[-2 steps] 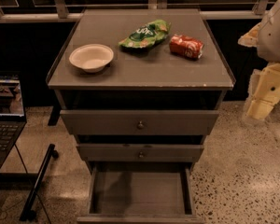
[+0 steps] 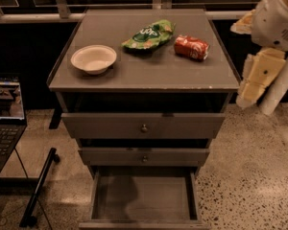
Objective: Place green rice chip bag into bottom drawer
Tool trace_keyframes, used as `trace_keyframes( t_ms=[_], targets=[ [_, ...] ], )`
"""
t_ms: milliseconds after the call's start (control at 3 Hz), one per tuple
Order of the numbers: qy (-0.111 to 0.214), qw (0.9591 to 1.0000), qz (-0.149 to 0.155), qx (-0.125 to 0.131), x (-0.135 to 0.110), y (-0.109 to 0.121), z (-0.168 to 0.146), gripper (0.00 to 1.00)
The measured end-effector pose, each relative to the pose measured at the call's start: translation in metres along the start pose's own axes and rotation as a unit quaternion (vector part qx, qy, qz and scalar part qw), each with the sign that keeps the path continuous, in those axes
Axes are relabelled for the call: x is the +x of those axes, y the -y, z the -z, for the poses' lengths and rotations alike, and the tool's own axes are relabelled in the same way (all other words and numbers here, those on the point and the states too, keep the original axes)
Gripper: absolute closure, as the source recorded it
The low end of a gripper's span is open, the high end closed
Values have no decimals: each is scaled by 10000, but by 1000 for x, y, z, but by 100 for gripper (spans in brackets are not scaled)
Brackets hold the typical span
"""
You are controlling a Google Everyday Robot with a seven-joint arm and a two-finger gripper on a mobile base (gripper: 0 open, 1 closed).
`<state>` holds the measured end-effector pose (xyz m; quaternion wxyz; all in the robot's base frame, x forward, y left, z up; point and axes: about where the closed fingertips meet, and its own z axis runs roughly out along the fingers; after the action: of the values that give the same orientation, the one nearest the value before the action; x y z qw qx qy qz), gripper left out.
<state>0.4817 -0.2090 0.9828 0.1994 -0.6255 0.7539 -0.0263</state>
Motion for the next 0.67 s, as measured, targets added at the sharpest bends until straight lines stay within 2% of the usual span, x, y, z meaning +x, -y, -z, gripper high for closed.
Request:
trace_keyframes(
  t_ms=[333, 667],
  targets=[
    [391, 9970, 549, -392, -31, 50, -42, 0],
    [687, 9863, 1088, -1030, -79, 87, -103, 0]
  ],
)
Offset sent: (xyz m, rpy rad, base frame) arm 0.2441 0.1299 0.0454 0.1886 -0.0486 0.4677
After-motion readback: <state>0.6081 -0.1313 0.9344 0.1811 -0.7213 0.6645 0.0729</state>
